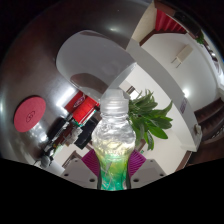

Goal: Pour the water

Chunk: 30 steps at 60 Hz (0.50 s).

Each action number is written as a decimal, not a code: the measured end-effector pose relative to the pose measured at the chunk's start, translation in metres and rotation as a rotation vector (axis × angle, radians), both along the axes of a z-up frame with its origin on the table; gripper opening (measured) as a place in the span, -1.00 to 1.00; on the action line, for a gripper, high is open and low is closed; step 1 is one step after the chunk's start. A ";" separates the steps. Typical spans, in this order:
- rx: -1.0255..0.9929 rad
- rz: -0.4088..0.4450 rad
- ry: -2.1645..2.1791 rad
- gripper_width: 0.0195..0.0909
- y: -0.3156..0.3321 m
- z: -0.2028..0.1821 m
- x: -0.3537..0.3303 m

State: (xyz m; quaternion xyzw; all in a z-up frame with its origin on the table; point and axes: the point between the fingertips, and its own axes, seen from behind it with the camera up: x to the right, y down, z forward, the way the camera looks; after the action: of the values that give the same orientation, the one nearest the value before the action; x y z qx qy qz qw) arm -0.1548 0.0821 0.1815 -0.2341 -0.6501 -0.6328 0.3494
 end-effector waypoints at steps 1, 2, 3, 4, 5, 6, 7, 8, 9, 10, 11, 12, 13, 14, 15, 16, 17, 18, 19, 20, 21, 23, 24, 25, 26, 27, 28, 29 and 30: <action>-0.001 0.004 0.001 -0.63 0.000 -0.001 -0.001; -0.007 0.004 -0.001 -0.63 0.000 -0.001 -0.003; -0.006 0.006 0.004 -0.62 -0.001 -0.002 -0.003; 0.000 0.004 0.008 -0.62 -0.001 -0.002 -0.003; 0.001 0.002 0.013 -0.63 -0.001 -0.001 -0.003; -0.001 0.002 0.017 -0.63 -0.002 -0.002 -0.003; -0.006 0.002 0.021 -0.63 -0.002 -0.003 -0.003; -0.010 0.002 0.025 -0.63 -0.002 -0.004 -0.003; -0.010 0.002 0.028 -0.63 -0.002 -0.004 -0.003; -0.009 0.002 0.031 -0.63 -0.002 -0.003 -0.002; -0.011 -0.004 0.033 -0.63 -0.001 -0.003 -0.002; -0.008 -0.005 0.036 -0.63 -0.001 -0.003 0.000; -0.009 -0.007 0.042 -0.63 -0.002 -0.003 0.001; -0.013 -0.009 0.053 -0.63 -0.001 -0.004 0.001; -0.019 -0.011 0.069 -0.63 -0.001 -0.004 0.003; -0.030 -0.018 0.089 -0.63 -0.001 -0.004 0.005; -0.038 -0.025 0.116 -0.63 0.000 -0.004 0.007; -0.045 -0.032 0.146 -0.63 0.000 -0.004 0.010; -0.054 -0.040 0.180 -0.63 0.000 -0.003 0.013; -0.065 -0.050 0.218 -0.63 0.000 -0.003 0.016; -0.077 -0.065 0.260 -0.63 0.000 -0.002 0.020; -0.095 -0.082 0.349 -0.63 0.000 0.000 0.026; -0.107 -0.090 0.395 -0.63 0.001 0.000 0.029; -0.120 -0.100 0.444 -0.63 0.001 0.001 0.032; -0.133 -0.113 0.496 -0.63 0.001 0.001 0.036; -0.144 -0.125 0.549 -0.63 0.001 0.002 0.040; -0.155 -0.135 0.601 -0.63 0.001 0.003 0.043; -0.161 -0.155 0.653 -0.63 0.001 0.004 0.044; -0.176 -0.152 0.706 -0.63 0.001 0.006 0.047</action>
State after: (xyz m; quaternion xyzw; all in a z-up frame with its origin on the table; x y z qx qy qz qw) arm -0.1079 0.0826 0.1870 -0.5148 -0.5220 -0.4790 0.4827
